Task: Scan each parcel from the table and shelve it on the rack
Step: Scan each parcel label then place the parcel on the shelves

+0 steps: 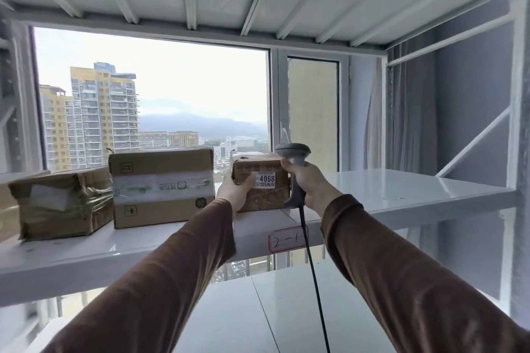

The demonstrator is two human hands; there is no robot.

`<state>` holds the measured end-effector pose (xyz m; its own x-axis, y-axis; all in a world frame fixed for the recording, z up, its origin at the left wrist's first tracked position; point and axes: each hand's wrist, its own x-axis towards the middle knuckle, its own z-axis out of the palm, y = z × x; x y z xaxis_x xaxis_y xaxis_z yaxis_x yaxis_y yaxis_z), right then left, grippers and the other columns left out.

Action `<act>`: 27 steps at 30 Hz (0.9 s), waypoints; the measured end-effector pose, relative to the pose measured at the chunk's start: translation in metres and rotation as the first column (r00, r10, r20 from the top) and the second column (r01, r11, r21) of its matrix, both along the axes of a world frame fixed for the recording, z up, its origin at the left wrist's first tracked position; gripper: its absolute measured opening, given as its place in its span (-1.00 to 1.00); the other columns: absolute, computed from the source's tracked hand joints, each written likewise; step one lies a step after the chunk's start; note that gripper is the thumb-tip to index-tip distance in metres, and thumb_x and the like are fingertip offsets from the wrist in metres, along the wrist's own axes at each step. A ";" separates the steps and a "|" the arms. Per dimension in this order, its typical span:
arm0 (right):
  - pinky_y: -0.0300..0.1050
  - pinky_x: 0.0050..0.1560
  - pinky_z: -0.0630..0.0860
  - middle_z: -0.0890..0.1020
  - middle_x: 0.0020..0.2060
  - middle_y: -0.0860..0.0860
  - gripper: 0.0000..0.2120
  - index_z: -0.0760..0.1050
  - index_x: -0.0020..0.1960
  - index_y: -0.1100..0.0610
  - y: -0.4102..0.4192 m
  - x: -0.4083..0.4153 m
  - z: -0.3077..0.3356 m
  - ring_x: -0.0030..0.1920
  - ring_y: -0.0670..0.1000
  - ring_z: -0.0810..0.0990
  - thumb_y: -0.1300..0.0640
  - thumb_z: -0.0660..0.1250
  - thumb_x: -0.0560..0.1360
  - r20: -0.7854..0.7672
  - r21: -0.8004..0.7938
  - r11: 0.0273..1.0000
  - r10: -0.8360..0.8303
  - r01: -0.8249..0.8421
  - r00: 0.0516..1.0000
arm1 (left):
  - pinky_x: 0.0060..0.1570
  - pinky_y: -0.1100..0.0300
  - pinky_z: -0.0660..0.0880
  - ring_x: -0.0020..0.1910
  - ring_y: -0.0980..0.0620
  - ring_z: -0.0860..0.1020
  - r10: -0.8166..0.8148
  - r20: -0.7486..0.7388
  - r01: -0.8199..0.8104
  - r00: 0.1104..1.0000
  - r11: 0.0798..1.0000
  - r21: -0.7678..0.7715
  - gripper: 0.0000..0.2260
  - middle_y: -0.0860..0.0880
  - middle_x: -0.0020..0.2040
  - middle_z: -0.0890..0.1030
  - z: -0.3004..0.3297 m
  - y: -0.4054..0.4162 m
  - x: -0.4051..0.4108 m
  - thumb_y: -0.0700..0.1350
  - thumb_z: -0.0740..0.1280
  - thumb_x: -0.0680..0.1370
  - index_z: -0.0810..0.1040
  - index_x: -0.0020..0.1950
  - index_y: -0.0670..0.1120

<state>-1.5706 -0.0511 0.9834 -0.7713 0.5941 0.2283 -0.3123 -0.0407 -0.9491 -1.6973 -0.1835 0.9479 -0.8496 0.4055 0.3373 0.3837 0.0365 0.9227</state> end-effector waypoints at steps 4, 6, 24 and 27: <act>0.08 -0.15 0.68 0.72 0.01 0.24 -0.62 0.52 0.24 0.25 0.001 -0.001 0.003 -0.15 0.21 0.72 0.03 0.48 0.55 0.026 0.029 0.999 -0.029 0.029 0.999 | 0.27 -0.07 0.57 0.13 -0.14 0.63 0.004 0.034 -0.004 0.999 1.000 0.018 -0.28 -0.09 0.17 0.63 0.001 0.000 -0.003 0.29 0.50 0.43 0.36 0.41 -0.07; 0.11 -0.12 0.69 0.72 0.02 0.23 -0.60 0.52 0.24 0.25 0.000 0.000 0.002 -0.09 0.24 0.73 0.01 0.49 0.54 0.023 0.047 0.997 -0.059 0.058 0.998 | 0.24 -0.13 0.59 0.14 -0.15 0.65 0.001 0.039 -0.003 0.999 0.999 0.038 -0.06 -0.12 0.20 0.65 -0.003 0.004 -0.014 0.43 0.49 0.18 0.41 0.39 -0.08; 0.00 -0.01 0.60 0.69 0.02 0.09 -0.75 0.57 0.17 0.09 0.003 0.127 -0.042 0.01 0.08 0.64 0.00 0.47 0.56 -0.138 0.178 0.877 -0.426 0.445 0.894 | 0.60 -0.04 0.14 0.64 -0.05 0.15 -0.150 -0.394 0.178 0.907 0.983 0.036 -0.28 -0.08 0.67 0.18 -0.007 0.023 0.133 0.09 0.39 0.63 0.13 0.69 -0.05; 0.02 0.06 0.64 0.72 0.04 0.13 -0.79 0.58 0.13 0.06 0.009 0.174 -0.057 0.04 0.12 0.70 0.03 0.48 0.55 -0.129 0.191 0.832 -0.504 0.520 0.854 | 0.53 -0.02 0.28 0.57 -0.05 0.29 -0.293 -0.316 0.327 0.902 0.943 0.058 -0.36 -0.06 0.63 0.29 -0.021 0.050 0.173 0.07 0.39 0.64 0.22 0.65 -0.03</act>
<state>-1.3966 -0.0424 0.9260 -0.3469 0.8307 0.4355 -0.2982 0.3425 -0.8909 -1.5243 -0.1338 0.9269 -0.5391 0.5793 0.6114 0.6176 -0.2217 0.7546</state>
